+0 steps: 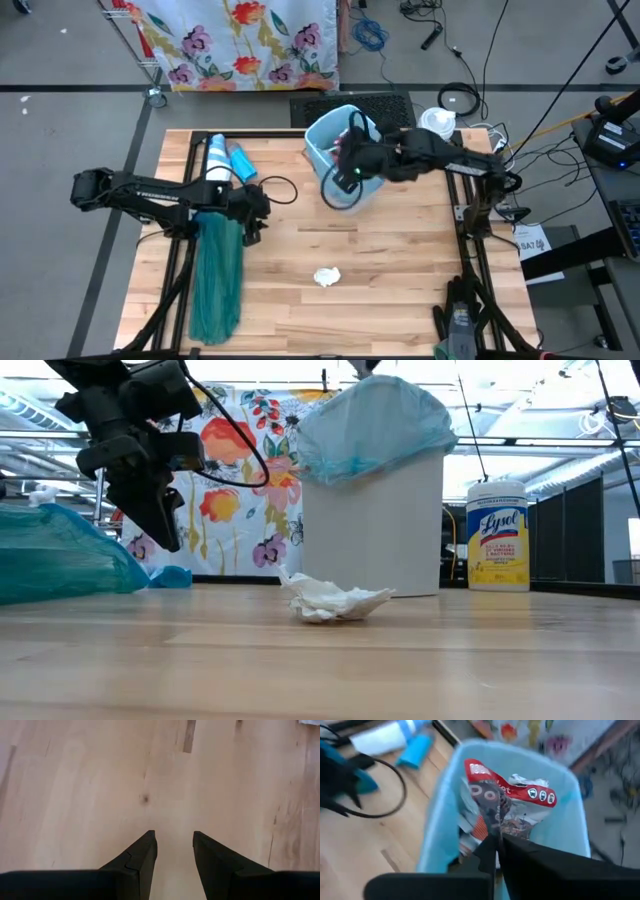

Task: Place trash/remove bag and relplace
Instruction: Put the red paper into the trash bin, then put the white paper into the trash bin

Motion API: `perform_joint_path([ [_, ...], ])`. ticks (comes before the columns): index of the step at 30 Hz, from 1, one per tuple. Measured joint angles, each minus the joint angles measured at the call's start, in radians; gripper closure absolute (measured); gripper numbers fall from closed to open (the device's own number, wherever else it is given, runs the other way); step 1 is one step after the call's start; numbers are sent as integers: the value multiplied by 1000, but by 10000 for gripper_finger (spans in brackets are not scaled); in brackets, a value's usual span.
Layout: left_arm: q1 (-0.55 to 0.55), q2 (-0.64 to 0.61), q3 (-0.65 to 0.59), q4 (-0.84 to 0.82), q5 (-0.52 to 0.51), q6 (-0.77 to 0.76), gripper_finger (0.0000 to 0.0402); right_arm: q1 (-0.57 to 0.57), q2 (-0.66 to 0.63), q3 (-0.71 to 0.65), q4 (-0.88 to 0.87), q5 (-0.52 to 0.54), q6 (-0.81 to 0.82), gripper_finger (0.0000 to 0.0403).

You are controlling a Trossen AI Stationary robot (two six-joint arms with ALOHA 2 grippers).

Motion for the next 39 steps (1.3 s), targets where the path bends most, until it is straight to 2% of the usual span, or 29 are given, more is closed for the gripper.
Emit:
perform_joint_path([
  [3, 0, 0, 0, 0, 32, 0, 269, -56, 12, -1, -39, -59, 37, 371],
  [8, 0, -1, 0, 0, 50, 0, 269, -112, 15, -1, -75, -73, 97, 313],
  [15, 0, -14, 0, -1, 62, -7, 269, -89, -2, -1, -75, -73, 96, 254],
  [21, 0, -15, 0, -2, 71, -59, 269, 23, -21, -1, -75, -74, 149, 246],
  [27, -6, -15, 6, -8, 75, -81, 269, 186, -10, -1, -75, -152, 242, 246],
  [33, -44, -15, 66, -30, 75, -82, 269, 348, 44, -2, -74, -151, 359, 246],
  [39, -128, -13, 160, -24, 75, -77, 269, 462, 131, -111, -66, -148, 518, 246],
])
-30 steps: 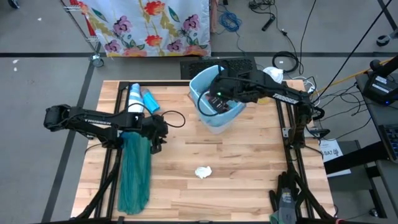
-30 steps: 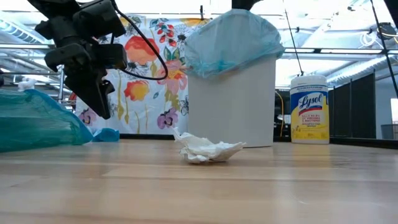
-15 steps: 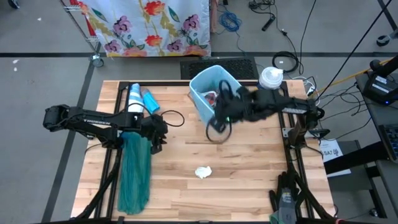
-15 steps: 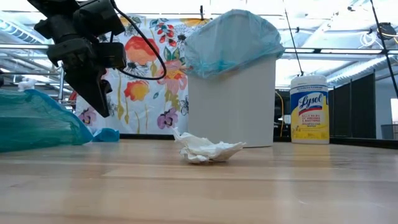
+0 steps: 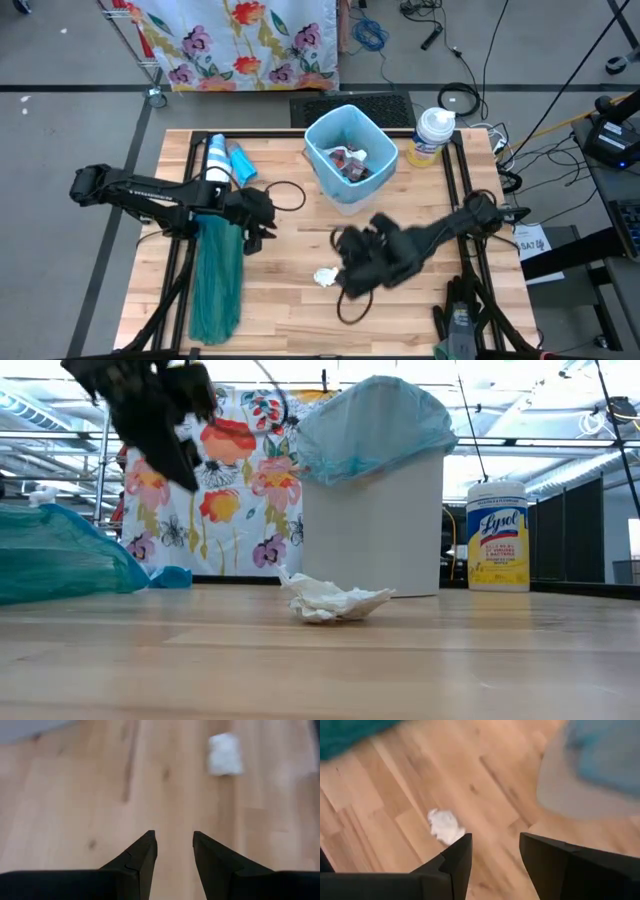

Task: Place trash/remove bag and relplace
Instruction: Put the white paper into the trash bin

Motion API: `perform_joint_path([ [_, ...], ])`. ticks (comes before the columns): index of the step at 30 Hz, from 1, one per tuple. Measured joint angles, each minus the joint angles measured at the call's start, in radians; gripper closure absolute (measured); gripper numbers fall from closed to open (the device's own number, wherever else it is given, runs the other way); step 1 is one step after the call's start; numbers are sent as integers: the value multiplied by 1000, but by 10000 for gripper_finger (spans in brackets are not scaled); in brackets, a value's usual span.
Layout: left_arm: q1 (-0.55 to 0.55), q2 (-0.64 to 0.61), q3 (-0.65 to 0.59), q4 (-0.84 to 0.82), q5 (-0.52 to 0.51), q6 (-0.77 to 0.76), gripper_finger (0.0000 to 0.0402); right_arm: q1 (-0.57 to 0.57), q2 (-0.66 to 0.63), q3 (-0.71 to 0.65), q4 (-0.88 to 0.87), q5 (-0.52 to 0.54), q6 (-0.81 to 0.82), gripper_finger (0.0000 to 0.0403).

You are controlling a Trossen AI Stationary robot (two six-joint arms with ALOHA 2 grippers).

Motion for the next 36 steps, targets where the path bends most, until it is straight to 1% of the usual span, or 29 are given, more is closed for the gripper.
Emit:
perform_joint_path([
  [6, -92, 39, 60, 8, -7, 22, 269, 84, 29, -172, 128, -10, 161, 246],
  [8, -118, 72, 77, 15, -9, 21, 269, 108, 30, -239, 173, -39, 217, 246],
  [11, -166, 154, 110, 22, -10, 19, 269, 141, 30, -346, 279, -87, 283, 248],
  [14, -213, 251, 169, 44, -12, 0, 269, 170, 31, -437, 395, -130, 322, 257],
  [18, -254, 383, 257, 45, -39, 3, 269, 210, 31, -528, 535, -141, 376, 268],
  [22, -267, 496, 331, 57, -43, 5, 269, 242, 31, -583, 620, -143, 427, 272],
  [26, -268, 585, 384, 86, -54, 4, 269, 267, 31, -586, 628, -142, 466, 273],
  [36, -267, 758, 505, 119, -57, -5, 269, 306, 31, -586, 627, -135, 470, 273],
])
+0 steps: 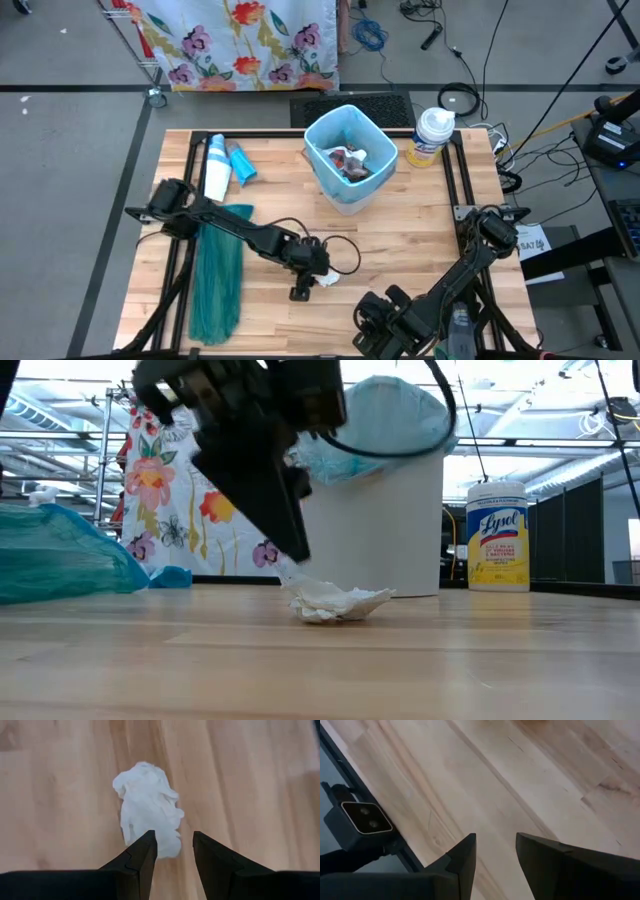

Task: Place trash/remove bag and relplace
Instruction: Put the white paper into the trash bin

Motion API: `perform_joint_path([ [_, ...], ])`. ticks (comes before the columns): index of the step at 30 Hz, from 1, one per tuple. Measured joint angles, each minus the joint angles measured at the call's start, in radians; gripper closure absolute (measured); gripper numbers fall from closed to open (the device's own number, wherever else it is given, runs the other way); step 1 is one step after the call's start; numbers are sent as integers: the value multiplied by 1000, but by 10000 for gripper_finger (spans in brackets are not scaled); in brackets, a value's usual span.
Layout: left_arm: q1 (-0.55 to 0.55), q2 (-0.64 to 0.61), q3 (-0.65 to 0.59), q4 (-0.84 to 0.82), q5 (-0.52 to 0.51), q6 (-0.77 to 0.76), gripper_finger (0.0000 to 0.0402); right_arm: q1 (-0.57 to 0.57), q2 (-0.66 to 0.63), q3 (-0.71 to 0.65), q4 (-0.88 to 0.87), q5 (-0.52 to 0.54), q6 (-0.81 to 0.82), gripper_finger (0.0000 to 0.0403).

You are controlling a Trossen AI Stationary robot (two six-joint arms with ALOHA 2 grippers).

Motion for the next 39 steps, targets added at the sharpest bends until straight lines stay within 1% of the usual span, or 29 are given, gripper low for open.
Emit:
perform_joint_path([
  [5, 2, 109, 68, -1, 0, -4, 269, 15, 0, 0, 0, 1, 0, 273],
  [9, 5, 158, 112, -43, -5, -110, 274, 25, 0, 0, 1, 1, 0, 273],
  [11, 5, 158, 120, -72, -10, -134, 295, 31, 0, 0, 0, 1, 0, 273],
  [13, 0, 150, 129, -98, -24, -145, 337, 35, -1, 0, 1, 1, 0, 273],
  [14, 0, 142, 133, -110, -26, -147, 366, 39, 0, 0, 1, 1, 0, 273],
  [15, -1, 128, 136, -124, -27, -150, 383, 40, -1, 0, 1, 1, 0, 273],
  [16, -1, 113, 140, -134, -27, -151, 389, 40, -1, 0, 0, 1, 0, 273],
  [19, 0, 60, 170, -133, -29, -155, 396, 46, 0, 0, -2, 2, -3, 273],
  [23, 0, -14, 230, -202, -63, -146, 398, 50, -1, 0, -10, 5, -8, 273],
  [29, 10, -149, 371, -346, -174, -72, 400, 48, -1, 0, -40, 7, -8, 273],
  [30, 19, -162, 395, -383, -189, -53, 400, 46, -1, 0, -43, 9, -8, 273],
  [32, 42, -191, 451, -397, -200, -6, 400, 42, -1, 0, -43, 10, -3, 273],
  [34, 81, -211, 502, -446, -204, 41, 400, 33, -1, 0, -43, 12, -3, 273],
  [39, 238, -223, 619, -479, -195, 141, 401, 9, -1, 0, -42, 12, 1, 273],
])
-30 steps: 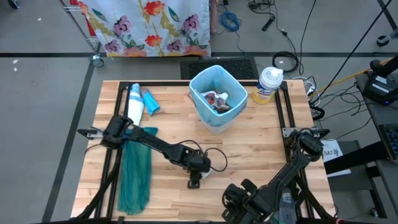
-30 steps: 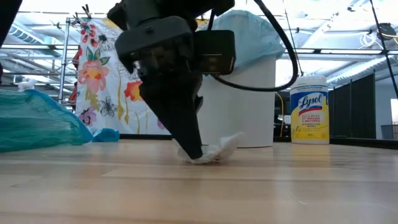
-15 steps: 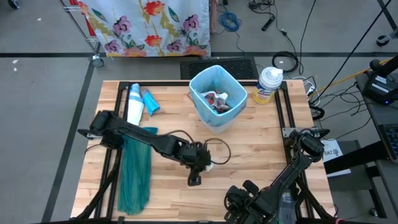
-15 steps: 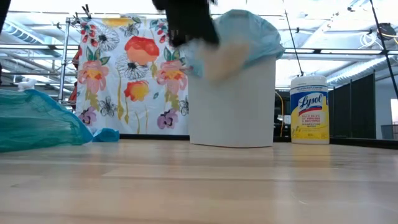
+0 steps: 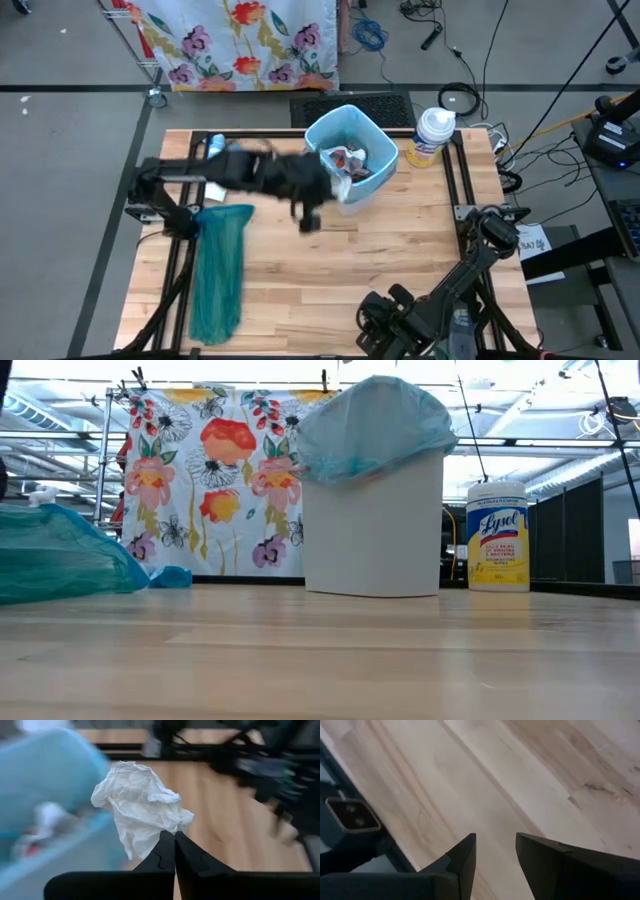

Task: Place trash/remove bag and relplace
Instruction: Put the white paper into the trash bin

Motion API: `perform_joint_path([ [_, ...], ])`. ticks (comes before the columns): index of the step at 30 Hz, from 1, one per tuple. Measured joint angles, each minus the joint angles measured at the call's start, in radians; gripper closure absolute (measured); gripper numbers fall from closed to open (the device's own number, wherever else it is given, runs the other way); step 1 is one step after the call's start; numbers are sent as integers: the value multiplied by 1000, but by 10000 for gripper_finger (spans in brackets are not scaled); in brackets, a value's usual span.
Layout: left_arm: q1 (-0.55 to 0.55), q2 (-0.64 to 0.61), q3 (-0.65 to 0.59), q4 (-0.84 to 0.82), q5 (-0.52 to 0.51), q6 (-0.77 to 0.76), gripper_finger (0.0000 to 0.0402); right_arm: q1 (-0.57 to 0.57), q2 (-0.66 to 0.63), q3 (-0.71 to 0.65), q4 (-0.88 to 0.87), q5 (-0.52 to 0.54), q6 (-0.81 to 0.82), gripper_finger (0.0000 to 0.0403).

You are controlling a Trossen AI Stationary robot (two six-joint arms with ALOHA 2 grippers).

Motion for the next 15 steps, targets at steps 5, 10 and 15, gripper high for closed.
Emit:
perform_joint_path([
  [5, 178, 7, 49, 2, 90, 74, 401, -35, 0, 0, 0, 0, 27, 273],
  [10, 324, 19, 50, 10, 201, 122, 401, -74, 0, 0, -2, 15, 52, 273],
  [15, 405, 45, 50, 10, 300, 180, 376, -117, -1, 0, -7, 55, 75, 273],
])
